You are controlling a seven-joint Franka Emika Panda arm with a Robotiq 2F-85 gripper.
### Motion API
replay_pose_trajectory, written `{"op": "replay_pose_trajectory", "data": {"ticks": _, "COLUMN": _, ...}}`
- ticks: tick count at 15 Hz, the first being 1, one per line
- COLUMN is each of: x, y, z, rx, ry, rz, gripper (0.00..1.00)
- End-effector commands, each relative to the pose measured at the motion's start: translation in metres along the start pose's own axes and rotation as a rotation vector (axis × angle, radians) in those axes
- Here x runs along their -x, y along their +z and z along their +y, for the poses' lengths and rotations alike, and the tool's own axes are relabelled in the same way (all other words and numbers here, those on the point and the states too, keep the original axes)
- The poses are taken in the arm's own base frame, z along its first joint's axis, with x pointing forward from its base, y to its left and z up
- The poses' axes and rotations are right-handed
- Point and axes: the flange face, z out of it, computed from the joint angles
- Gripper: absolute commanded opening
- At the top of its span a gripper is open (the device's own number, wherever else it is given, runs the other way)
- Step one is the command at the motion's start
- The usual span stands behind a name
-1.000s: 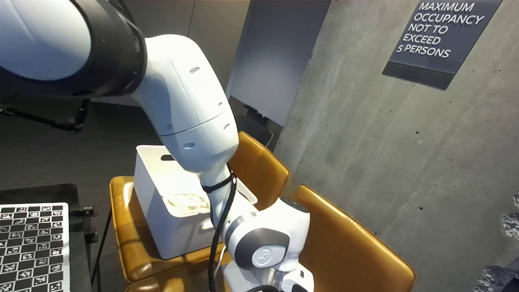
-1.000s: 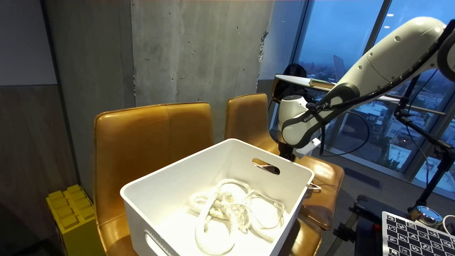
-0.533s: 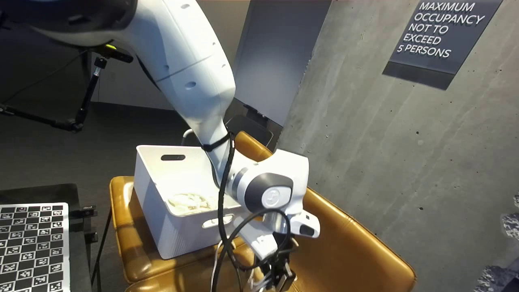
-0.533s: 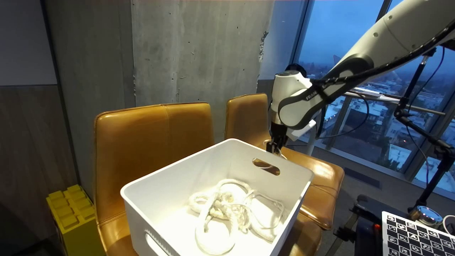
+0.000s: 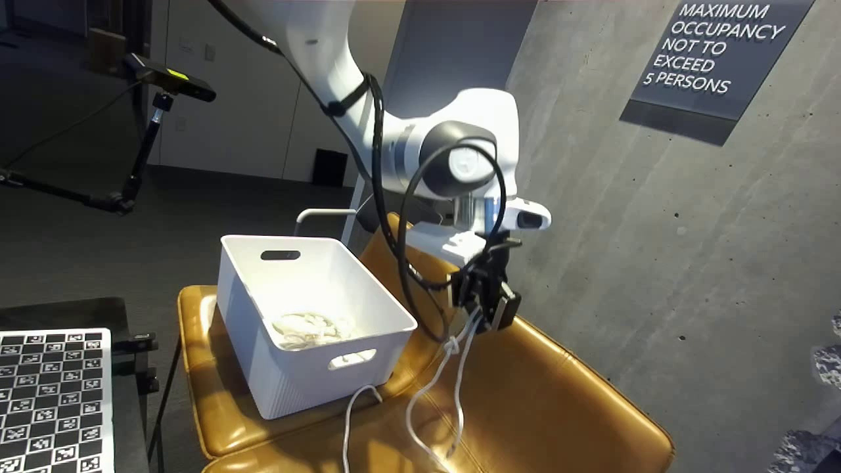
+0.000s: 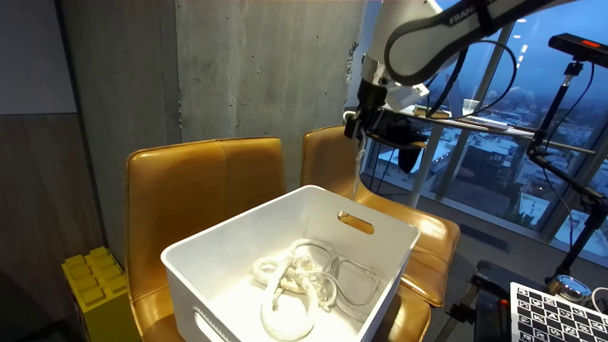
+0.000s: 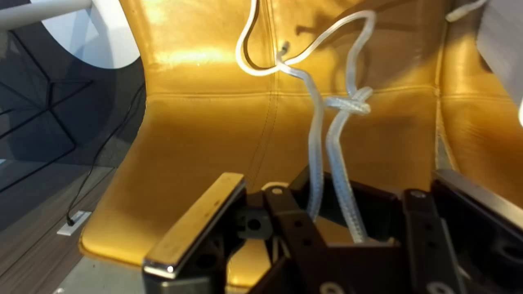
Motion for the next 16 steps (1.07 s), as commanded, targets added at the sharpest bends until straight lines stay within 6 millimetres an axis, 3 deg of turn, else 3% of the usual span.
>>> {"op": "replay_pose_trajectory", "data": {"ticks": 1, "x": -0.002, "y": -0.095, "z": -0.016, "rx": -0.016, "ry": -0.021, "rz": 0.053, "gripper": 0.0}}
{"op": "replay_pose_trajectory", "data": {"ticks": 7, "x": 0.004, "y": -0.25, "z": -0.083, "rx": -0.039, "ry": -0.105, "rz": 0.132, "gripper": 0.0}}
{"op": "replay_pose_trajectory", "data": {"ticks": 12, "x": 0.044, "y": -0.365, "z": -0.169, "rx": -0.054, "ry": -0.176, "rz": 0.147, "gripper": 0.0}}
{"op": "replay_pose_trajectory", "data": {"ticks": 14, "x": 0.061, "y": -0.389, "z": -0.2, "rx": -0.056, "ry": -0.206, "rz": 0.143, "gripper": 0.0}}
{"op": "replay_pose_trajectory", "data": {"ticks": 16, "x": 0.075, "y": -0.393, "z": -0.223, "rx": -0.049, "ry": -0.235, "rz": 0.135, "gripper": 0.0}}
